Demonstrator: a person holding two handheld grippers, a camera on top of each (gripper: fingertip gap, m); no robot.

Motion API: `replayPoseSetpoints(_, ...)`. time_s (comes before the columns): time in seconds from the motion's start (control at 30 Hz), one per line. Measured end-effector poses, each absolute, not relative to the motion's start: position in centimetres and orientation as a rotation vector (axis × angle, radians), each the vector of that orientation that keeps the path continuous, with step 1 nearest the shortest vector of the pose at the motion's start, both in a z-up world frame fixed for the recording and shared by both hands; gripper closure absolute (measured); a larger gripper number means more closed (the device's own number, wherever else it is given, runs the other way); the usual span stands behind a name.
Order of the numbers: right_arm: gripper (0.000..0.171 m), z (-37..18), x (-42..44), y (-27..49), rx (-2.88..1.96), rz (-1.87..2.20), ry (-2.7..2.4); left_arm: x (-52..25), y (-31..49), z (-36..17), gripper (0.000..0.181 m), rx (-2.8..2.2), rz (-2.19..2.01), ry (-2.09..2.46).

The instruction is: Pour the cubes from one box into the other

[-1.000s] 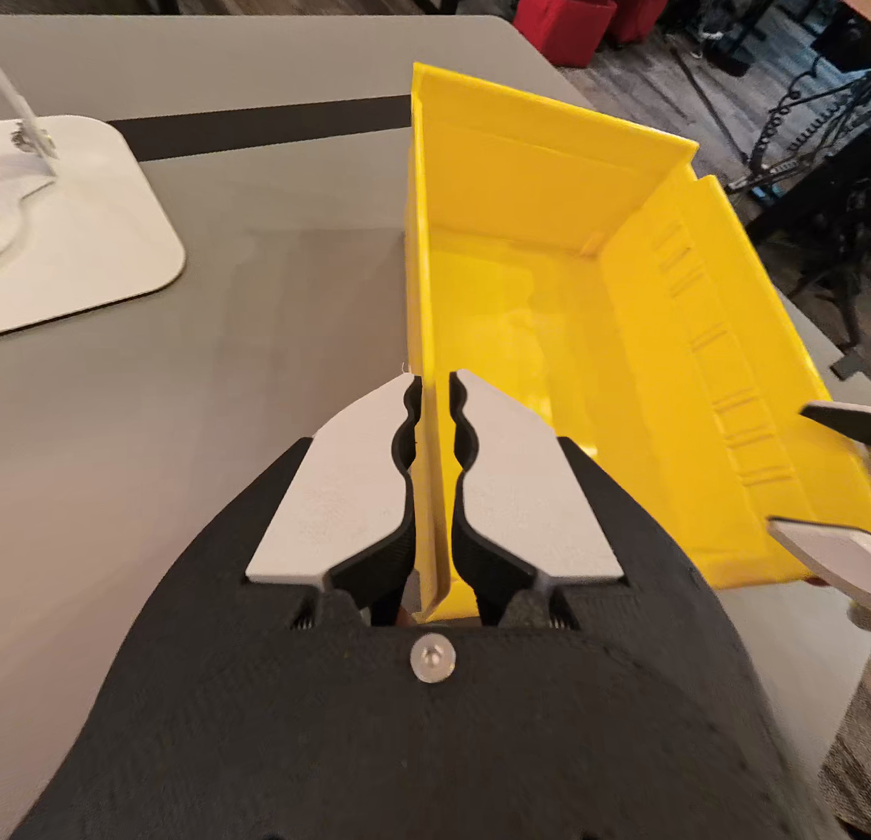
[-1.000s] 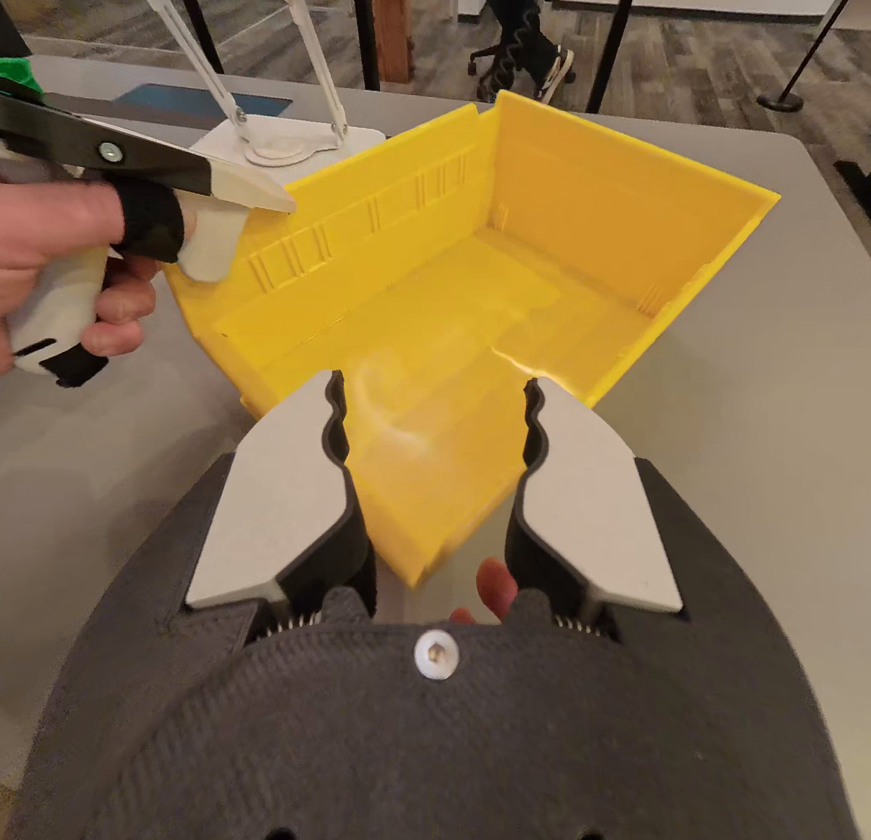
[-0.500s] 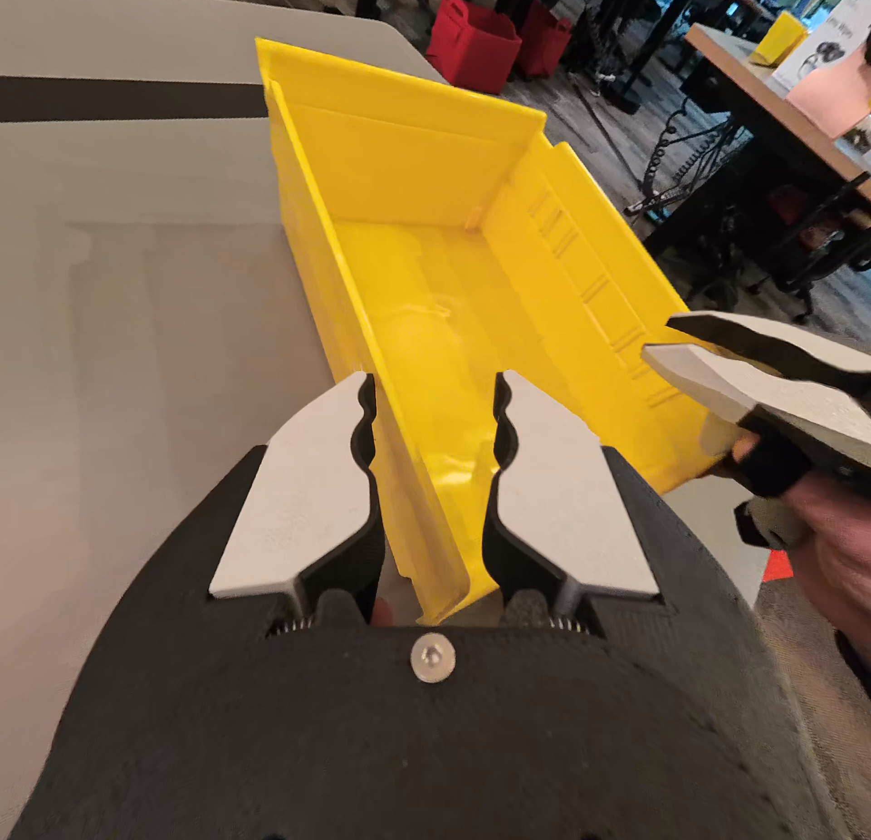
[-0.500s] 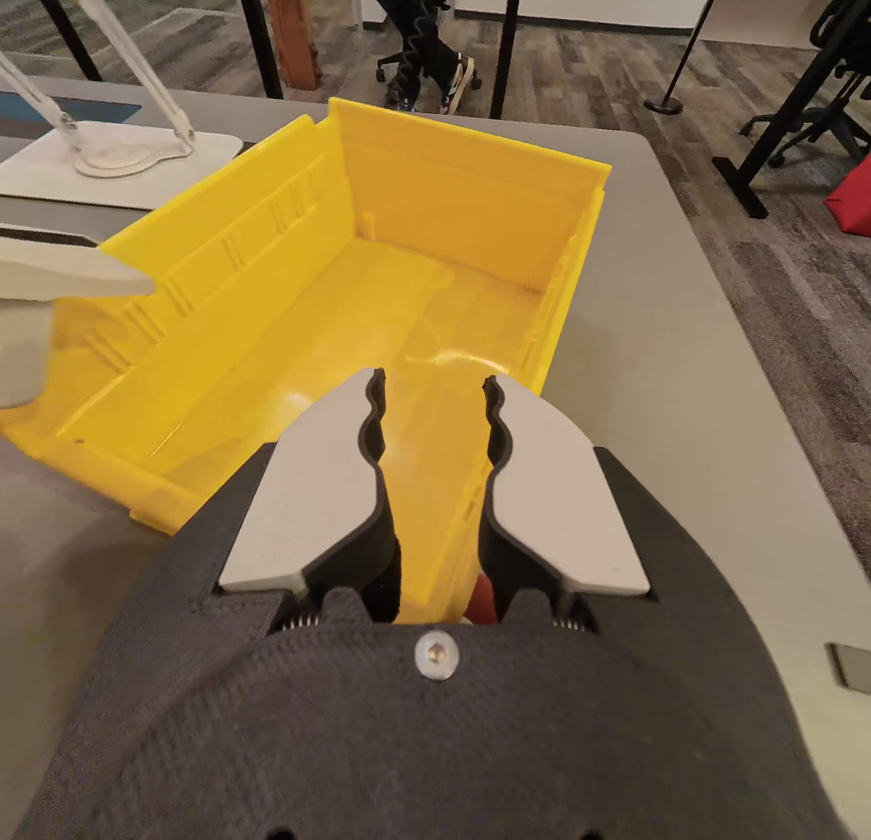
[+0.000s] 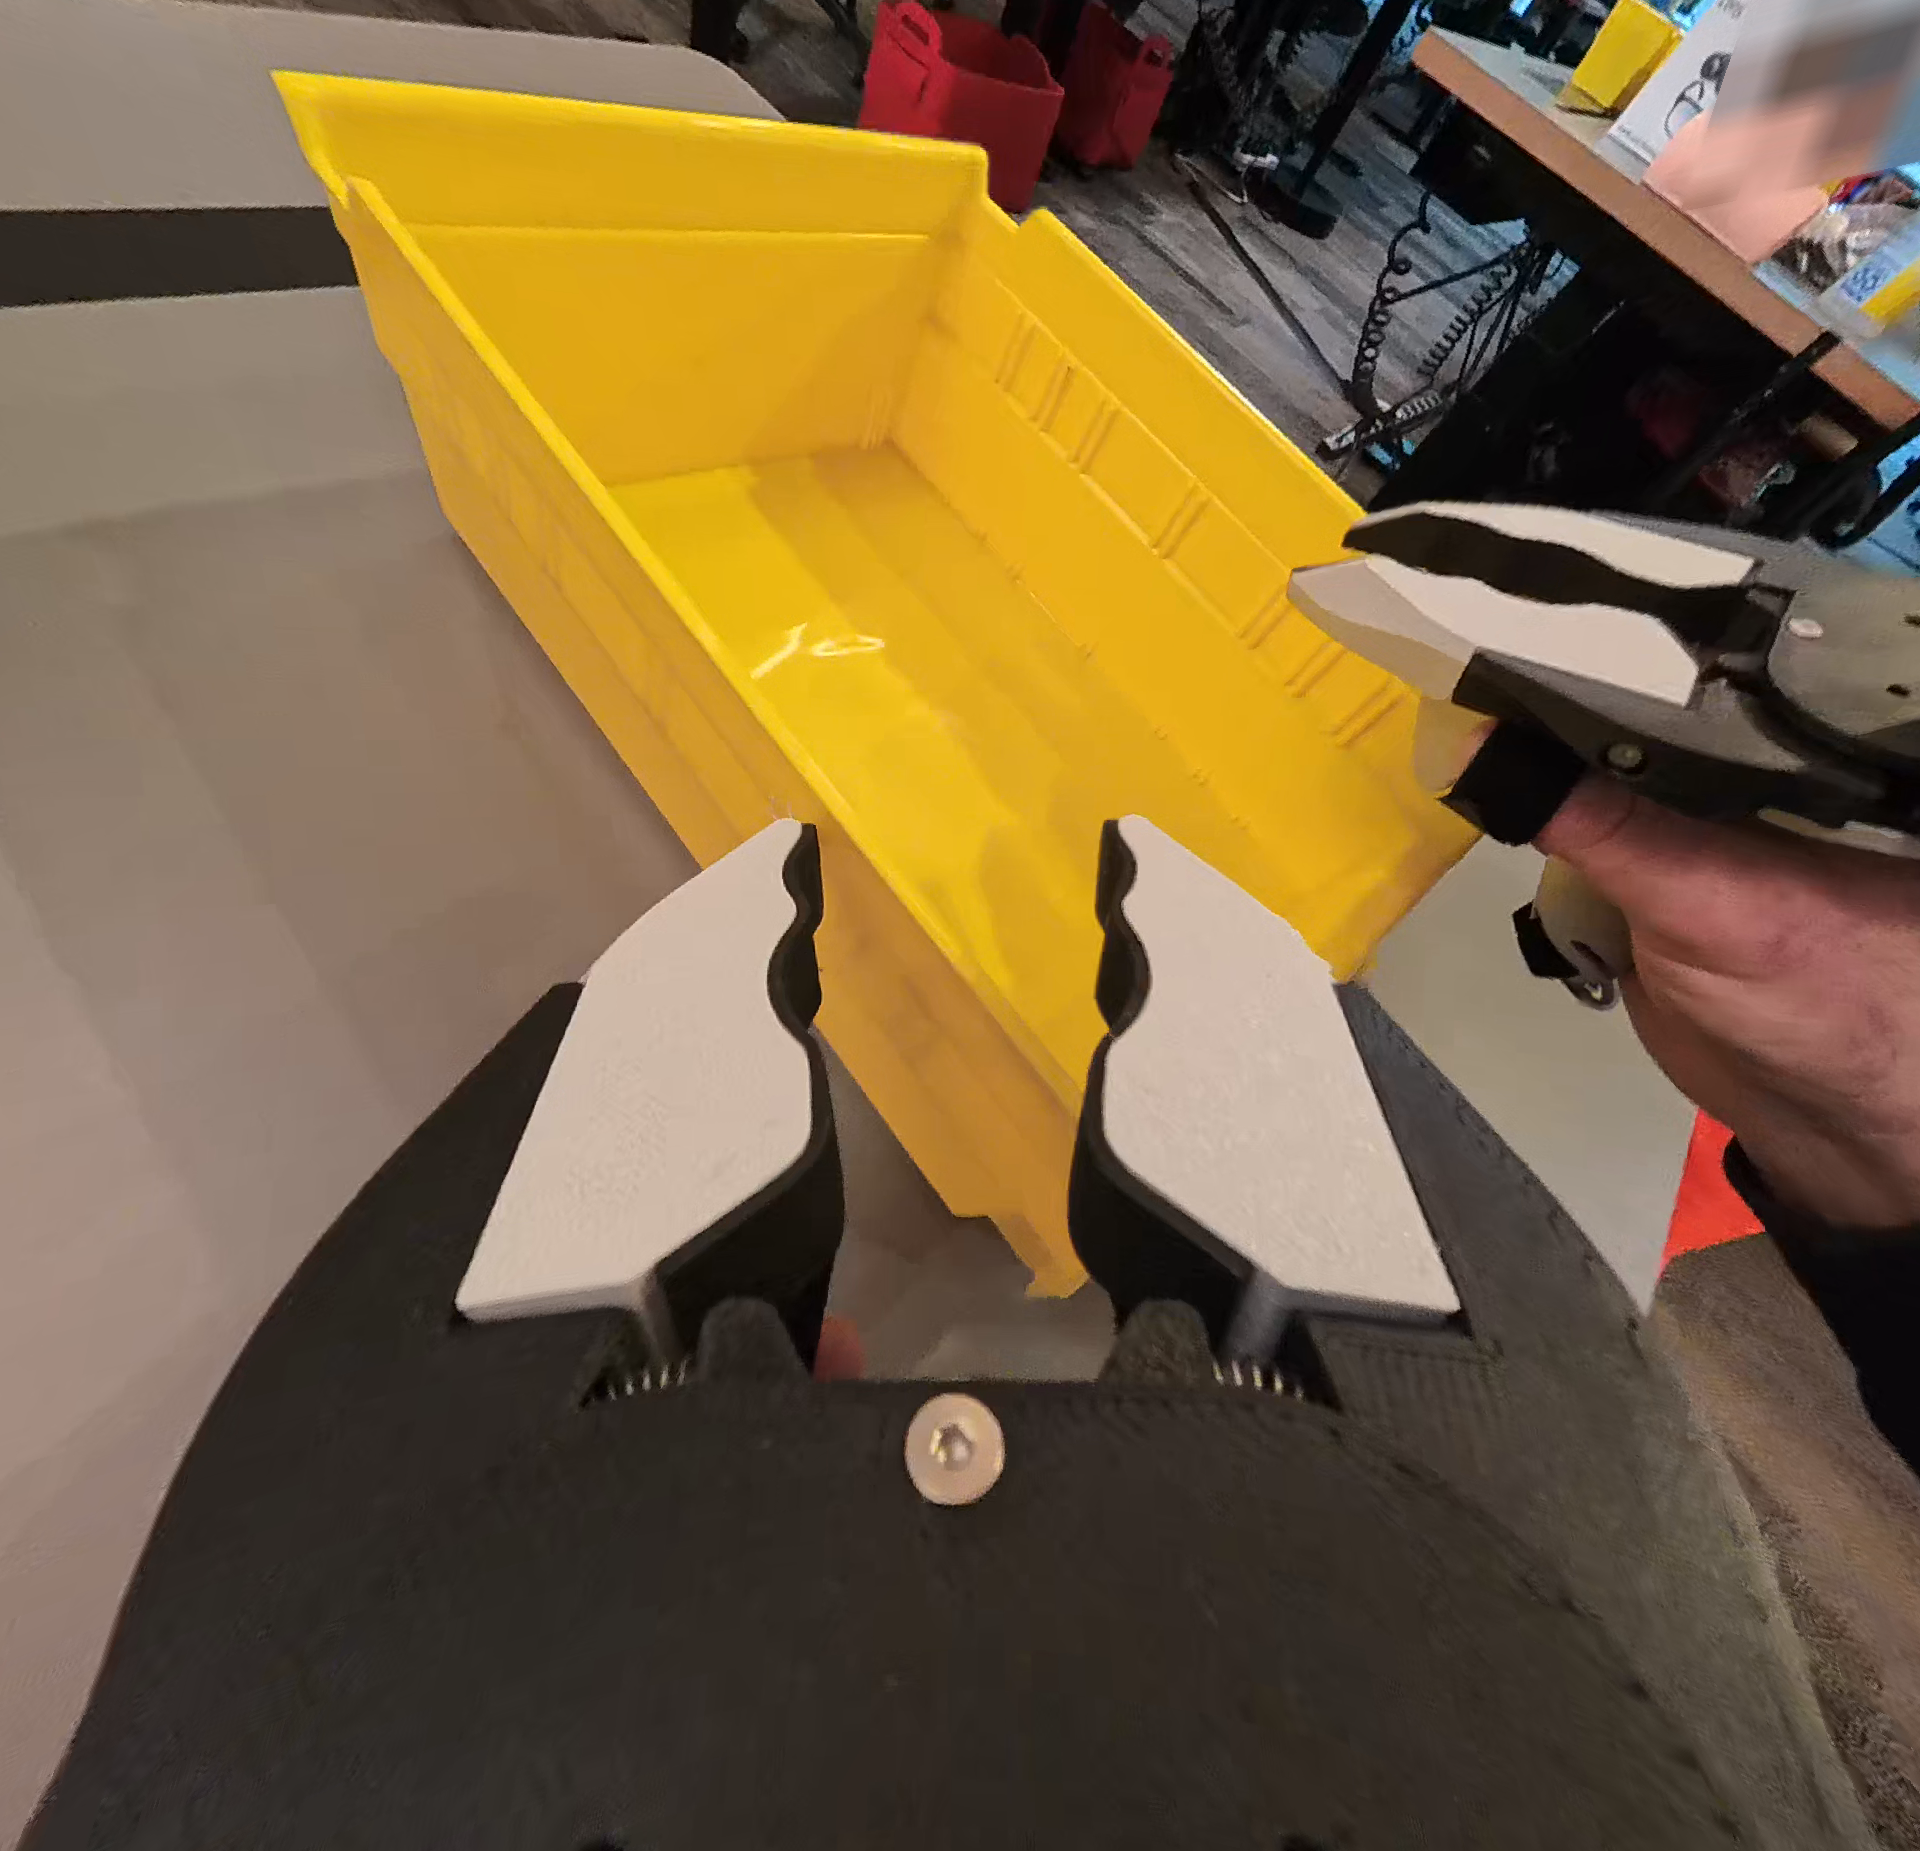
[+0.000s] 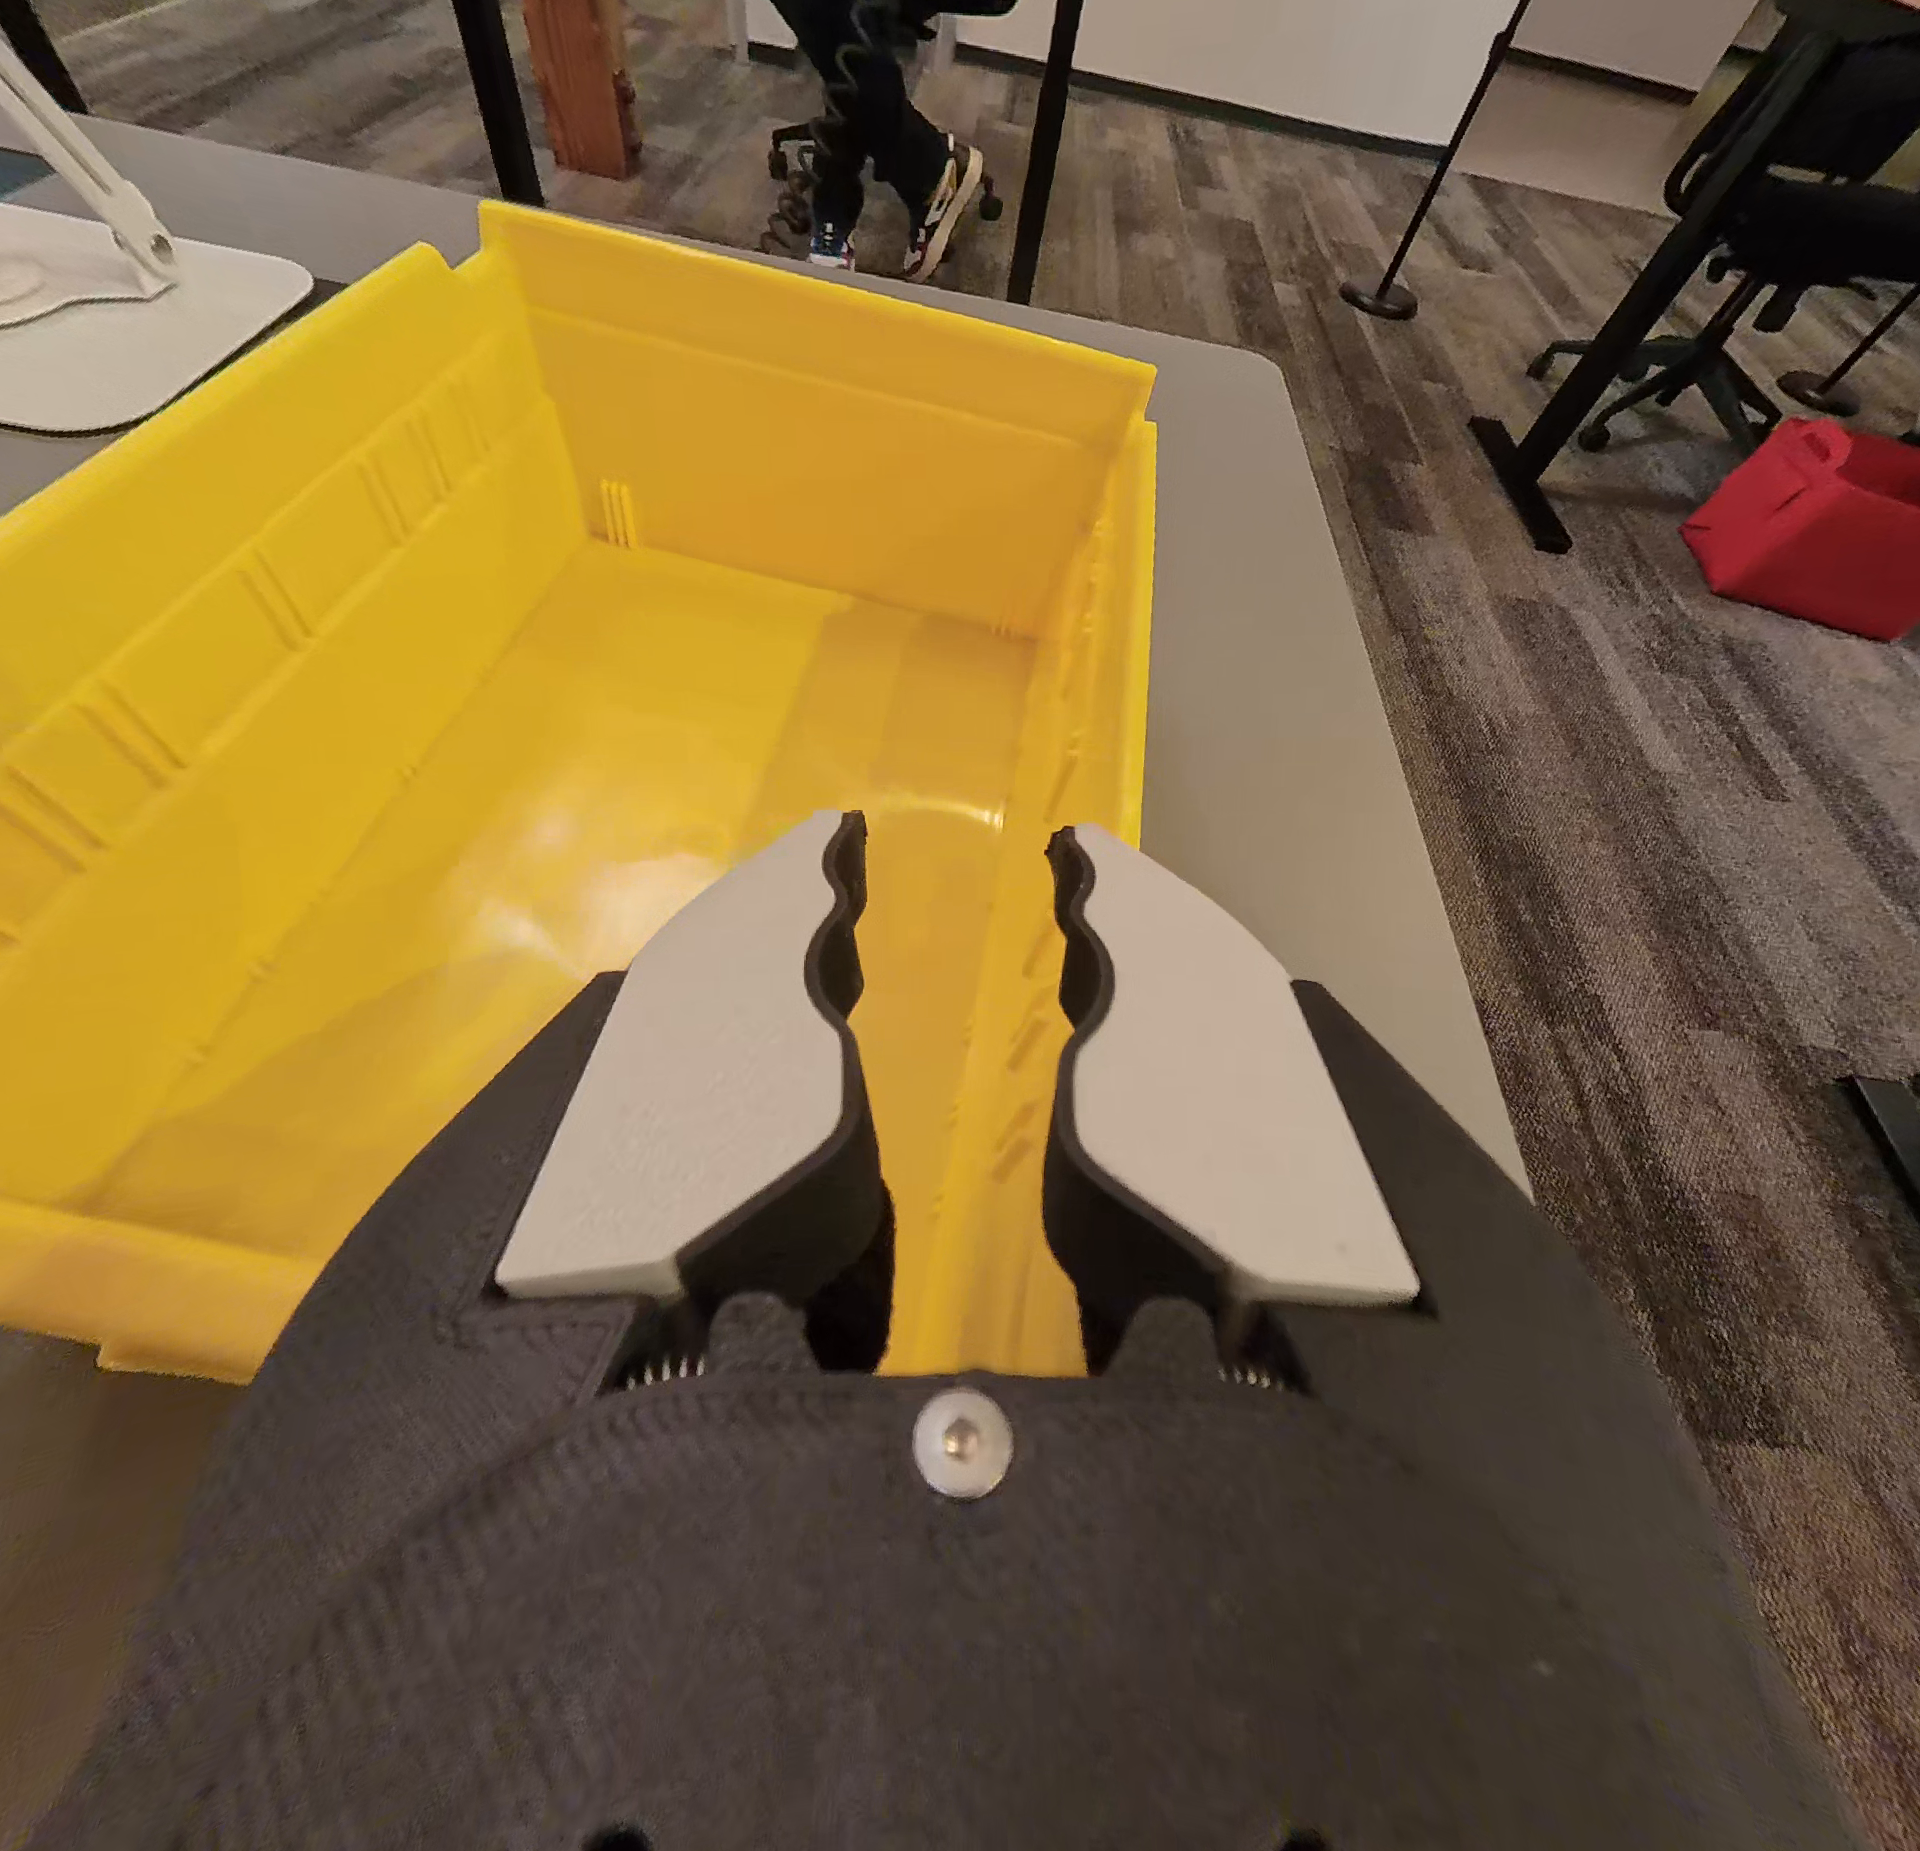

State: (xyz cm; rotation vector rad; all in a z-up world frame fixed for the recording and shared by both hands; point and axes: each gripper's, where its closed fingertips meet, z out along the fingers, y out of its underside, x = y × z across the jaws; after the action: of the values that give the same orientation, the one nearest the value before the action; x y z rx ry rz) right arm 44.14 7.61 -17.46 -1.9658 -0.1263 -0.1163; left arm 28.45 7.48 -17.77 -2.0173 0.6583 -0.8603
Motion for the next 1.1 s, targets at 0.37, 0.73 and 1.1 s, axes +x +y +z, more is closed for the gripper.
replayPoseSetpoints(0.37,0.128,-9.3,39.9,6.4,-1.738,-0.292,-0.181,21.9,9.5,-12.9,0.116,-1.816,-0.576,0.675)
replayPoseSetpoints(0.73,0.117,-2.7,27.1,8.1,-1.576,-0.023,-0.271,5.4,13.1,-4.5,0.117,-1.613,-0.395,0.409)
replayPoseSetpoints(1.1,0.110,1.4,16.2,10.6,-1.460,0.090,-0.350,-7.7,13.5,0.6,0.114,-1.496,-0.193,0.248)
